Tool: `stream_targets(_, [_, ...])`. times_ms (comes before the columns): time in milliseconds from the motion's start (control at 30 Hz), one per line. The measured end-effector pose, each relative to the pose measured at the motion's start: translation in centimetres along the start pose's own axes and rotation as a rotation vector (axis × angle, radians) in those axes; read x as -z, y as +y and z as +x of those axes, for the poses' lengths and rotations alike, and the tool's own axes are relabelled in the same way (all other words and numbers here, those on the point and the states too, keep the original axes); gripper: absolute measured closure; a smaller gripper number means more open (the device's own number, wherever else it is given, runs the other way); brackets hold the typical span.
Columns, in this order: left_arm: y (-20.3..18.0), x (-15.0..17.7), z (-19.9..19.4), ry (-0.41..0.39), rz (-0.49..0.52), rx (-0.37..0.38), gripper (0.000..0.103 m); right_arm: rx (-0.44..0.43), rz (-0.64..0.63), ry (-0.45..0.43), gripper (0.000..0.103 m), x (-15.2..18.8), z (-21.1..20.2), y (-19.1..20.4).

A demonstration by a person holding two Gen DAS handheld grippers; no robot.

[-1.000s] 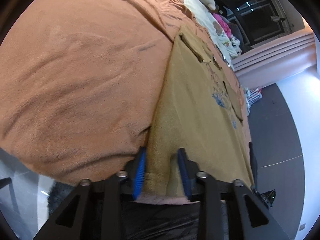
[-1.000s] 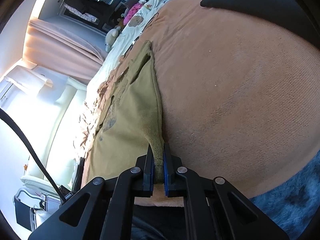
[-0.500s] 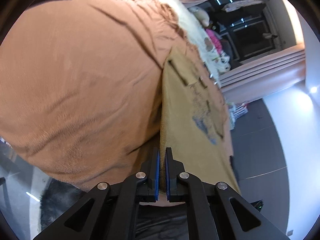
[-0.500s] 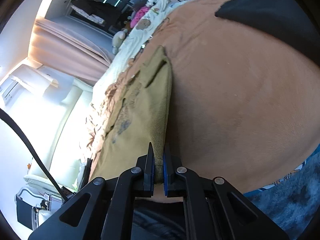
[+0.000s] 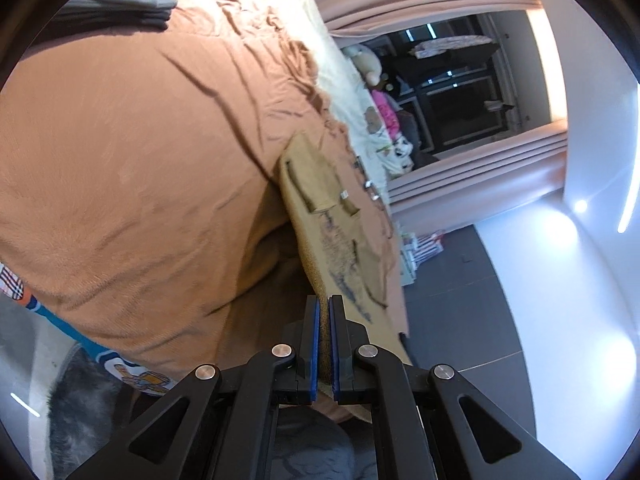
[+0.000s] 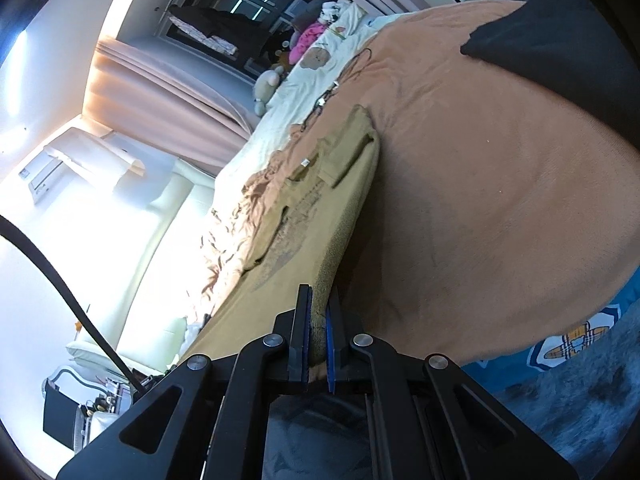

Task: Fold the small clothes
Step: 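Lift the hem with both grippers and fold it over toward the collar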

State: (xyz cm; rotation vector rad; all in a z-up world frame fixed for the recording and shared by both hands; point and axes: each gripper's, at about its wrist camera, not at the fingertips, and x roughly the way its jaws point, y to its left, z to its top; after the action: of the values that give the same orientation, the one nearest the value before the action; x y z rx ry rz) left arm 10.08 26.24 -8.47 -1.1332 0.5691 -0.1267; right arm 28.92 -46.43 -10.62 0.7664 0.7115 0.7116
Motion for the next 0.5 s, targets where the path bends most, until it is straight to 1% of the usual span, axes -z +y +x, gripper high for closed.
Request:
stream_targets(100, [-1.4,-0.1,-1.2,-0.013,0.011,0.040,0.099,-0.035,-0.003,-0.018,0.101,0.0,-1.1,0.5])
stream_targets(167, [-2.6,-0.1,-2.4,-0.028,0.020,0.072,0.099,-0.081,0.006,-0.031,0.101,-0.2,-2.1,1.1])
stream_targets(233, [-3.8,-0.1,-3.7,-0.041,0.031,0.097,0.099,-0.108,0.008,-0.049,0.101,-0.4,-2.8,1.8])
stream_targets(367, [-6.4,0.2,-6.0,-0.069,0.066,0.140,0.099,-0.138,-0.018,-0.084,0.101,-0.5,-4.3,3.5])
stream_targets(500, [-8.2,0.4,-8.1,-0.092,0.091,0.178,0.099,-0.171,-0.042,-0.113,0.101,-0.4,-5.8,4.3])
